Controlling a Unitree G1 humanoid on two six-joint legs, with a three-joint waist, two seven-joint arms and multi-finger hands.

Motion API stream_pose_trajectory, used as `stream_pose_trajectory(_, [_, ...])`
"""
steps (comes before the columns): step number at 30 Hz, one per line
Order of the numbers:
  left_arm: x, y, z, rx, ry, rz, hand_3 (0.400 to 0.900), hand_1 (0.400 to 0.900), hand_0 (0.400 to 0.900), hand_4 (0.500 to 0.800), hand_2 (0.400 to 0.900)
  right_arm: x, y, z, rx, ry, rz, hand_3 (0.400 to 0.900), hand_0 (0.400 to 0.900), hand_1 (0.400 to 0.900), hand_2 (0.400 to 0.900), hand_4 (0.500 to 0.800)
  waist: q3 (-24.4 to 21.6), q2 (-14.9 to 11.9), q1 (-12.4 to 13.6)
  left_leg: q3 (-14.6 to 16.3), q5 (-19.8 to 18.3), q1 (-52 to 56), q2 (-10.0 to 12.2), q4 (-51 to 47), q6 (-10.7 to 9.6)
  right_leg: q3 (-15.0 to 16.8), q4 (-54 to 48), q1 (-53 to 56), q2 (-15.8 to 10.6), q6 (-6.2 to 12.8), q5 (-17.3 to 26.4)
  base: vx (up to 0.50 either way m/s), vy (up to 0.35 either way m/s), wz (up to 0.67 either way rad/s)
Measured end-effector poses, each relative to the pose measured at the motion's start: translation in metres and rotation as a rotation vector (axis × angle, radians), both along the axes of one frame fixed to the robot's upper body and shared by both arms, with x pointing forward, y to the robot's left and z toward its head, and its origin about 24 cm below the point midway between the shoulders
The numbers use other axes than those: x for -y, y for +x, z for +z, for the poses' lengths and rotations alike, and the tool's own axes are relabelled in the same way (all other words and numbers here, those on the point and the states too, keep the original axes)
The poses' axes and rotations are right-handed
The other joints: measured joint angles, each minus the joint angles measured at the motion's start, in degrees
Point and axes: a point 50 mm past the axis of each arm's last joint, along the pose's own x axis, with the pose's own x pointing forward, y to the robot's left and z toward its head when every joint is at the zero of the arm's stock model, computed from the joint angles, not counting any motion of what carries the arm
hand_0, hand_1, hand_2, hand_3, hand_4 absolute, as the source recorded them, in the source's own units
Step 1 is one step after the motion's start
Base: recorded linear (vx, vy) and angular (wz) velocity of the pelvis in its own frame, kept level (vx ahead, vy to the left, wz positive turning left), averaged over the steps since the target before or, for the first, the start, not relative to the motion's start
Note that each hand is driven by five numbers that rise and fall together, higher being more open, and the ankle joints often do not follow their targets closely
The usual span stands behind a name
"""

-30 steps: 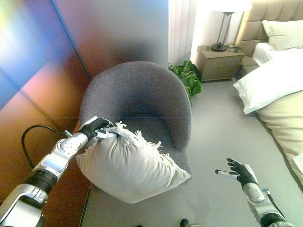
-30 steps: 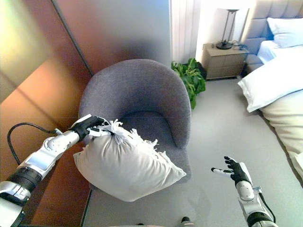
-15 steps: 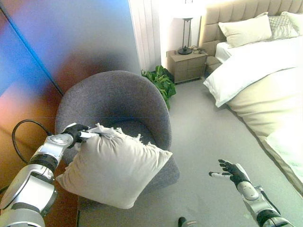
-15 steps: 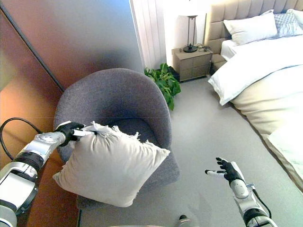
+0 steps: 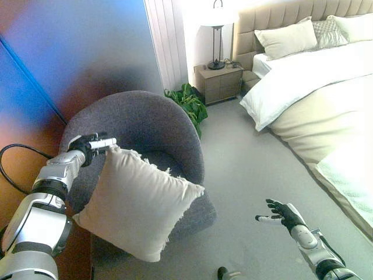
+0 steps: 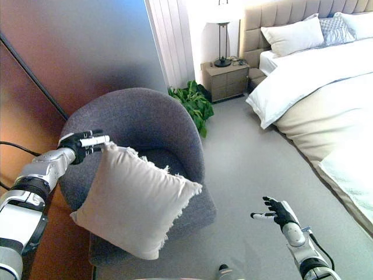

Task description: Pick up the pillow and put it on the sofa.

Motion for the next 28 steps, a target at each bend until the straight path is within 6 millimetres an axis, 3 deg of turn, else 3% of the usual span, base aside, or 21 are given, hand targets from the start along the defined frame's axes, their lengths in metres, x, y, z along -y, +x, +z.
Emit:
stream_pose_trajectory(8, [0.003,0.001,0.008,0.102,-0.107,-0.002,0.9,0.9,0.9,0.8,0.9,0.001,-0.002,-0.001,0.002,0.0,-0.003,0.9,0.9,0.9,0.9,0.8,-0.57,0.34,0.23,-1.63,0.01,0.01,0.11,-0.01,-0.02,-1.5,-1.07,1.33,-0.03,-0.33,0.27,-0.02,-0.004,0.13])
stream_pose_trajectory(14, [-0.001,-0.017,-0.015,0.128,-0.191,-0.033,0.9,0.9,0.9,0.8,0.9,0.002,-0.013,-0.005,-0.008,-0.002,-0.013,0.9,0.9,0.9,0.9,0.8,-0.86,0.58,2.27,-3.02,0.02,-0.15,0.19,-0.01,-0.09,-2.72,-2.58,2.58,0.01,-0.45,0.54,-0.02,-0.014,0.1])
stream_pose_trajectory(19, [-0.006,-0.041,-0.046,0.155,-0.321,0.042,0.9,0.9,0.9,0.8,0.9,-0.001,-0.014,-0.007,0.005,0.009,-0.034,0.9,0.9,0.9,0.9,0.8,-1.03,0.35,3.54,-3.73,0.0,-0.18,0.19,-0.02,-0.16,-3.35,-3.37,3.3,-0.01,-0.44,0.65,-0.01,-0.024,0.04])
stream_pose_trajectory(22, [-0.005,-0.063,-0.075,0.134,-0.394,0.094,0.9,0.9,0.9,0.8,0.9,-0.003,-0.019,-0.011,0.012,0.017,-0.07,0.9,0.9,0.9,0.9,0.8,-1.28,-0.09,4.91,-4.02,-0.06,-0.17,0.21,-0.02,-0.28,-3.47,-3.9,3.53,0.06,-0.37,0.69,0.0,0.0,0.0])
stream_pose_trajectory(28, [0.004,-0.129,-0.144,-0.002,-0.476,0.209,0.9,0.9,0.9,0.8,0.9,-0.001,-0.036,-0.018,-0.005,0.03,-0.13,0.9,0.9,0.9,0.9,0.8,-1.43,-1.43,7.9,-4.72,-0.16,-0.33,0.21,-0.03,-0.4,-3.98,-4.32,3.55,0.02,-0.15,0.54,0.0,0.0,0.07])
